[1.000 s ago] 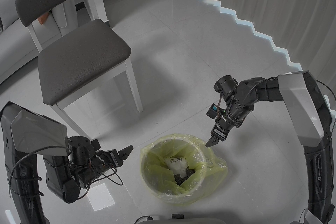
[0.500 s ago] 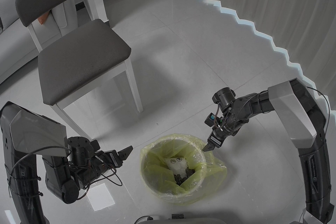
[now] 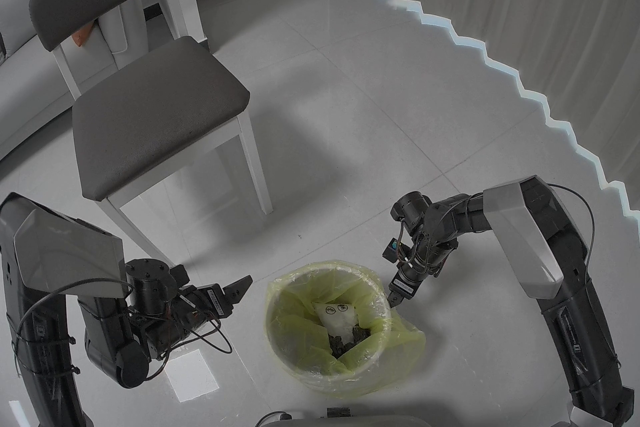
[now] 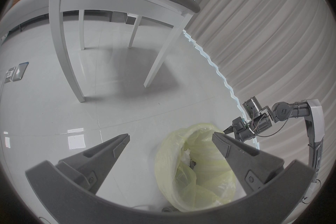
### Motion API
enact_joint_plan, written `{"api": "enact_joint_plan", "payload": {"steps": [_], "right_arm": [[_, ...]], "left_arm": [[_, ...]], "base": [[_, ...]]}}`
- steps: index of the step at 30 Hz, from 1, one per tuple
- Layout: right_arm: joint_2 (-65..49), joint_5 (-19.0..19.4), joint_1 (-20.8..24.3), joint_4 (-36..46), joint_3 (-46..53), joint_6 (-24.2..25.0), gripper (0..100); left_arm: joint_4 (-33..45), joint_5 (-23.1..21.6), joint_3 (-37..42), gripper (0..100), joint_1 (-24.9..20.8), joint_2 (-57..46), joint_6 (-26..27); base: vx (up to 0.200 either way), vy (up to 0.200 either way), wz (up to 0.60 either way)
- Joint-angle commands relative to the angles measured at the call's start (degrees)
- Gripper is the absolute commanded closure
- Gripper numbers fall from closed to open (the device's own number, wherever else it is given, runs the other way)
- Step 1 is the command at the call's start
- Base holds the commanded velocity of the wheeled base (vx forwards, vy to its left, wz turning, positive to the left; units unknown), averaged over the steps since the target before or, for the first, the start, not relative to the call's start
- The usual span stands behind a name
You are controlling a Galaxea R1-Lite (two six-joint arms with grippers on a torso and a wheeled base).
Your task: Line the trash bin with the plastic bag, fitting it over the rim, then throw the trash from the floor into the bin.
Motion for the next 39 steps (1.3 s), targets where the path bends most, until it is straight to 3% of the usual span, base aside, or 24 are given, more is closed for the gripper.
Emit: {"api": "enact_joint_plan", "payload": {"steps": [1, 10, 20, 39], "right_arm": [[0.14, 0.01, 0.09, 0.27, -0.29, 0.02, 0], [-13.75, -0.51, -0.53, 1.15, 0.04, -0.07, 0], [-30.36, -2.62, -0.62, -0.43, 18.06, -1.48, 0], [-40.73, -3.59, -1.14, -6.93, 31.33, -2.62, 0]], "left_arm": [[-1.05, -0.3, -0.78, 0, 0.48, 1.0, -0.03], [-1.05, -2.76, -7.9, 0, 1.97, 8.56, 0.5], [-1.05, -6.36, -16.25, 0, 2.41, 17.53, 2.7], [2.91, -7.77, -24.25, 0, 3.12, 22.1, 5.07]], "base": [[0.0, 0.0, 0.0], [0.0, 0.0, 0.0], [0.0, 0.0, 0.0], [0.0, 0.0, 0.0]]}}
